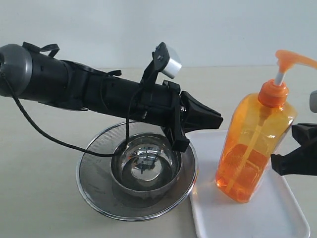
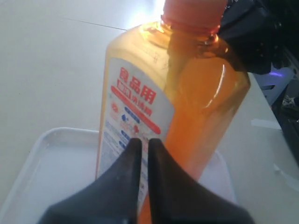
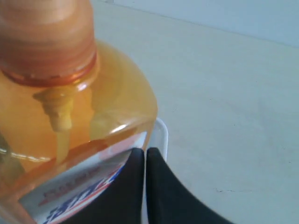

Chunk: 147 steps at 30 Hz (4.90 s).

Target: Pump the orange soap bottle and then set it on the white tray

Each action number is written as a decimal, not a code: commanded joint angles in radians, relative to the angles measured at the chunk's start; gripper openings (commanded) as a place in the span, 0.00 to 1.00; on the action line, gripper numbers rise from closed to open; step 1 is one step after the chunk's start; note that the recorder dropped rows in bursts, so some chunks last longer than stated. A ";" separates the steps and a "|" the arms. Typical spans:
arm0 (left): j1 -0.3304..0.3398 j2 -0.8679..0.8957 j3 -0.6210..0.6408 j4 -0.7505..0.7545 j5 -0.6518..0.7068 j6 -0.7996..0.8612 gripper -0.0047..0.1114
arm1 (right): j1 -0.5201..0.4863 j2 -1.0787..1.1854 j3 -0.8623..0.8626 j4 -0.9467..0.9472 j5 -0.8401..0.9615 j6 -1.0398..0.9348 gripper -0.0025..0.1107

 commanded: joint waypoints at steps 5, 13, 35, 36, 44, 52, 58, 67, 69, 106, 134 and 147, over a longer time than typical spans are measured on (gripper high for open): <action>-0.083 0.033 -0.047 -0.005 -0.070 0.005 0.08 | 0.000 -0.001 0.000 -0.022 0.017 0.004 0.02; -0.093 0.033 -0.049 -0.005 -0.047 0.005 0.08 | 0.000 -0.001 0.000 -0.074 0.031 0.013 0.02; -0.093 0.033 -0.049 0.084 0.092 -0.124 0.08 | 0.000 -0.001 0.000 -0.087 0.039 0.018 0.02; -0.093 0.033 -0.049 0.086 0.098 -0.123 0.08 | 0.000 -0.001 0.000 -0.087 0.039 0.018 0.02; -0.093 0.033 -0.049 0.088 0.128 -0.139 0.08 | 0.000 -0.001 0.000 -0.087 0.043 0.018 0.02; -0.093 0.033 -0.049 0.107 0.128 -0.169 0.08 | 0.000 -0.001 0.000 -0.087 0.055 0.018 0.02; -0.093 0.033 -0.049 0.121 0.132 -0.176 0.08 | 0.000 -0.001 0.000 -0.101 0.055 0.018 0.02; -0.093 0.033 -0.049 0.098 0.078 -0.160 0.08 | 0.000 -0.001 0.000 -0.112 0.055 0.062 0.02; -0.093 0.033 -0.049 0.088 0.048 -0.159 0.08 | 0.000 -0.001 0.000 -0.112 0.055 0.062 0.02; 0.108 -0.242 -0.049 0.469 -0.177 -0.433 0.08 | 0.000 -0.418 0.000 0.356 0.238 -0.336 0.02; 0.286 -0.457 -0.049 0.526 -0.408 -0.543 0.08 | 0.000 -0.726 -0.034 0.886 0.396 -0.477 0.02; 0.286 -0.457 -0.049 0.526 -0.408 -0.543 0.08 | 0.000 -0.726 -0.143 1.174 0.080 -1.347 0.02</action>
